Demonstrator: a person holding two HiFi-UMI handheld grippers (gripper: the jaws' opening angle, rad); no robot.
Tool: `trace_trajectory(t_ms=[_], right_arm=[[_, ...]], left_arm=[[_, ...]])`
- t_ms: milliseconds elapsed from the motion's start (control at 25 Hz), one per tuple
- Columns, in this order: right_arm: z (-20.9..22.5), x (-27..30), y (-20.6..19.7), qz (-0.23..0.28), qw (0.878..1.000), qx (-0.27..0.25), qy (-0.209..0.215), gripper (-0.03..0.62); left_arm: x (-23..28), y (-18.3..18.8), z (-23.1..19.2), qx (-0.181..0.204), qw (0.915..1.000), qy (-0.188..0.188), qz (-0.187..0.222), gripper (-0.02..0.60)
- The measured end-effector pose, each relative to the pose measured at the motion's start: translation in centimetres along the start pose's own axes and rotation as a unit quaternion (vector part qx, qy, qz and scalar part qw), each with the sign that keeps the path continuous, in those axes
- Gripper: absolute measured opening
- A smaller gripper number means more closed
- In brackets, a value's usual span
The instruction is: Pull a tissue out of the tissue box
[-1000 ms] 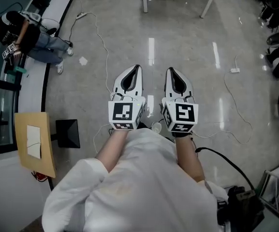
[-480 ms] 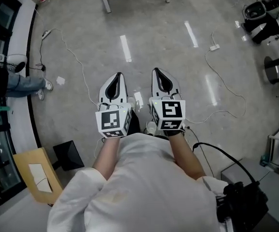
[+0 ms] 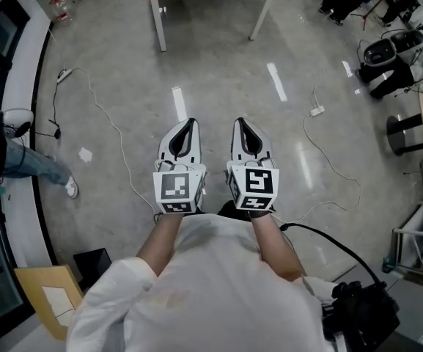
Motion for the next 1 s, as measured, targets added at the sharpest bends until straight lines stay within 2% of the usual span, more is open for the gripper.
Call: trace_trajectory(t_ms=[160, 320, 480, 560, 640, 800, 1000], right_arm=[[1.3, 3.8, 0.5, -0.002, 1.0, -0.001, 0.001, -0.002], [6.2, 7.7, 0.6, 0.002, 1.0, 0.015, -0.001, 0.0], [11.5, 12.1, 1.0, 0.038, 0.997, 0.046, 0.056, 0.0], [14.3, 14.9, 2.4, 0.054, 0.995, 0.034, 0.078, -0.002], [18.3, 17.8, 3.9, 0.053, 0.995, 0.019, 0.081, 0.0], [26.0, 22.4, 5.7, 0.047, 0.995, 0.032, 0.088, 0.0], [28.5, 26.4, 5.8, 0.035, 0.991, 0.038, 0.126, -0.002]], left_arm=[[3.1, -0.5, -1.6, -0.007, 0.9999, -0.001, -0.011, 0.0], [8.4, -0.3, -0.8, 0.007, 0.9999, 0.001, -0.009, 0.0], [16.0, -0.9, 0.4, 0.003, 0.9999, 0.004, -0.014, 0.0], [20.7, 0.2, 1.1, 0.018, 0.9997, 0.004, -0.013, 0.0], [25.7, 1.8, 2.4, 0.028, 0.9995, 0.009, -0.007, 0.0], [33.7, 4.0, 5.7, 0.032, 0.9993, 0.02, 0.003, 0.0], [38.5, 3.6, 6.6, 0.018, 0.999, 0.036, -0.017, 0.0]])
Point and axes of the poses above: the fingertips, and each gripper's own axes: x forward along the fingers, z to its right, y out of its top, the point moved 6 cm from there along -x, backward along the fingers, and after that the axes turned 2 degrees about z, right-handed, at the moved point
